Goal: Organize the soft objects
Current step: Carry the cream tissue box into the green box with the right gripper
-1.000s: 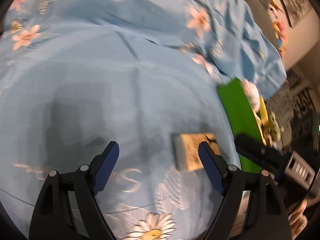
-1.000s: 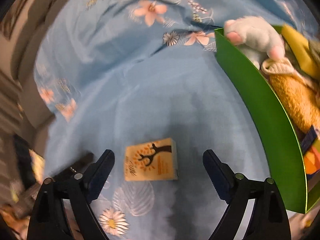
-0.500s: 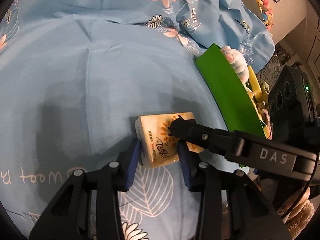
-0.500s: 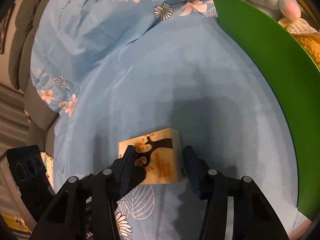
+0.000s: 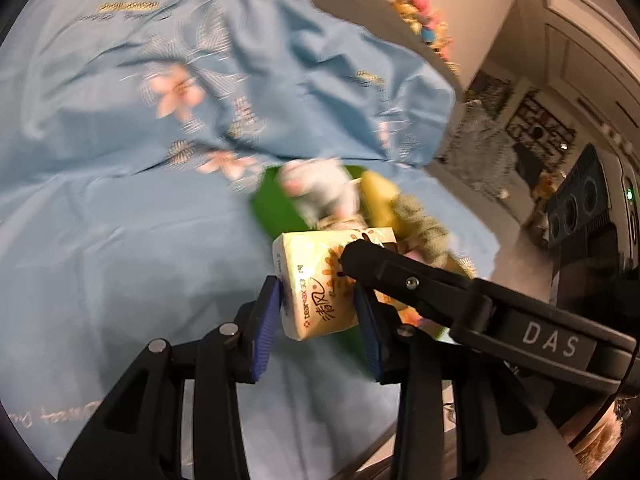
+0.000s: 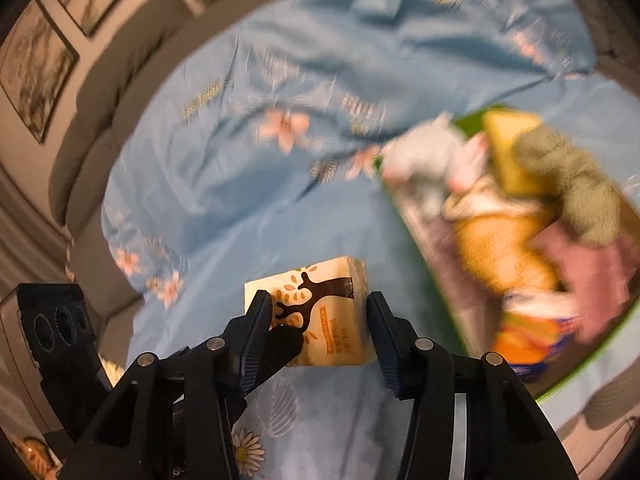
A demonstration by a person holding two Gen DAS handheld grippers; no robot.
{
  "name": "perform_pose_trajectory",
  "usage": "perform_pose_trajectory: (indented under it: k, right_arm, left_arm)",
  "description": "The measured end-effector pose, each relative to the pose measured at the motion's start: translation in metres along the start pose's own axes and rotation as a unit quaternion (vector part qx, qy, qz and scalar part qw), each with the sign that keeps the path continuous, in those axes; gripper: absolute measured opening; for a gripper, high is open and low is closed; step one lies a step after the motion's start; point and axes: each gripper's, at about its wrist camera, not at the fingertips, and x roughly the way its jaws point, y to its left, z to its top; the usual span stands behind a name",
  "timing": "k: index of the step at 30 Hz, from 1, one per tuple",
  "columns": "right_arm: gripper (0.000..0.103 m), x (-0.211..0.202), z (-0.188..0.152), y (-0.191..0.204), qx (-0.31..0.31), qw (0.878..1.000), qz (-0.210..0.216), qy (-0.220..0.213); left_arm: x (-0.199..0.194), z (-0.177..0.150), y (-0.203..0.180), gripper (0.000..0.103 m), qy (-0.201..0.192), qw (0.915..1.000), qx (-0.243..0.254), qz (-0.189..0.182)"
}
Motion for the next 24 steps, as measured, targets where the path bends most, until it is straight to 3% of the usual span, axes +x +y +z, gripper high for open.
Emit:
perform_pose_trajectory:
  k: [5,10,24]
  right_arm:
    - [0.052,-0.039,0.011,-0.028,0.020,0.998,-0.014,-0.053]
    - [0.052,-0.054,0.021,-0.058,0.048,0.996,-0.032,-0.073]
    - [0.052,-0.058,0.028,-0.128,0.108,0.989,-0.081,-0.054]
  left_arm:
    - [0.022,0.011,-0.034,0.036,0.009,0.9994,0.025,-0.022]
    - [0.056,0.018,-0.059,0.036,0.035,0.9978,0.034,-0.045]
    - [0.106,0.011,-0.076,0.036,0.106,0.9918,0.010,-0.071]
